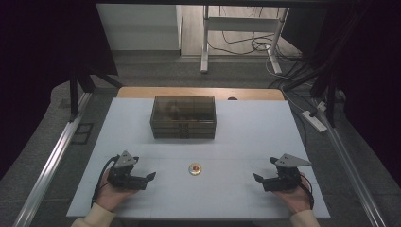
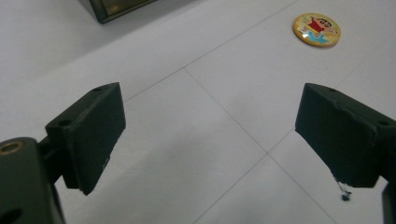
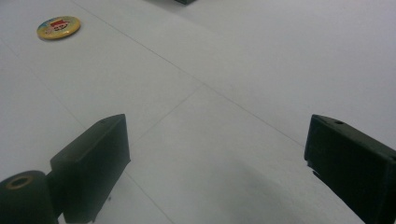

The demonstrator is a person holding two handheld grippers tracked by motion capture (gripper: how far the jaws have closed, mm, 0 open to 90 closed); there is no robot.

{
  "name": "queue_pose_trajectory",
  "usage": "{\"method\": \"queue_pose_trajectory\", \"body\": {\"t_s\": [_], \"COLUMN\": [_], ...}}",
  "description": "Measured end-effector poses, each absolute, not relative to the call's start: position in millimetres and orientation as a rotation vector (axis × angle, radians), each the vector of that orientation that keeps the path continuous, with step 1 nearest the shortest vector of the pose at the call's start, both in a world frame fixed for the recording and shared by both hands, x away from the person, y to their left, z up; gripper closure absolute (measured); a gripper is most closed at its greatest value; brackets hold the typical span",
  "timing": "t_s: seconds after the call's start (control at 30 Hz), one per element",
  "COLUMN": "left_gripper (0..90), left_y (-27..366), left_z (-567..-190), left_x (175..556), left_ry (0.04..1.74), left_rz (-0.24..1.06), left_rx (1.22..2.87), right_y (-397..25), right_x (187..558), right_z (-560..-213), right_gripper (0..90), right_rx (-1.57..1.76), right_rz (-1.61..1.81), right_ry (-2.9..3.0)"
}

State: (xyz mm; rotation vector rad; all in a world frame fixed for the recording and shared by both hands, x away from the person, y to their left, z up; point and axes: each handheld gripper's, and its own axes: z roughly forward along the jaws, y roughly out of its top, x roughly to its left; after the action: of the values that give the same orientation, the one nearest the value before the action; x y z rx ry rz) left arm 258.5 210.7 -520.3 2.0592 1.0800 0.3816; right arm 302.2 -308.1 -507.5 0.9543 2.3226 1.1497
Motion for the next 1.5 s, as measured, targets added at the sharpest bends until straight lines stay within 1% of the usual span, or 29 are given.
{"method": "queue_pose_trajectory", "body": {"t_s": [0.67, 1.5], "left_gripper": [9.1, 10.0], "left_y": [213.9, 206.7], "left_z": [-519.4, -511.3], "left_x": [259.9, 259.6], "left_ry": [1.079, 0.950], "left_rz": [0.411, 0.549], "left_rx": [2.059, 2.124], "right_y": [-308.7, -307.5], "right_x": [302.4, 302.6], "right_z": [-508.3, -509.3], "right_gripper": [6.7, 6.8], "right_rx": [0.969, 0.968], "right_rz": [1.148, 1.141], "right_ry": [2.318, 2.326]}}
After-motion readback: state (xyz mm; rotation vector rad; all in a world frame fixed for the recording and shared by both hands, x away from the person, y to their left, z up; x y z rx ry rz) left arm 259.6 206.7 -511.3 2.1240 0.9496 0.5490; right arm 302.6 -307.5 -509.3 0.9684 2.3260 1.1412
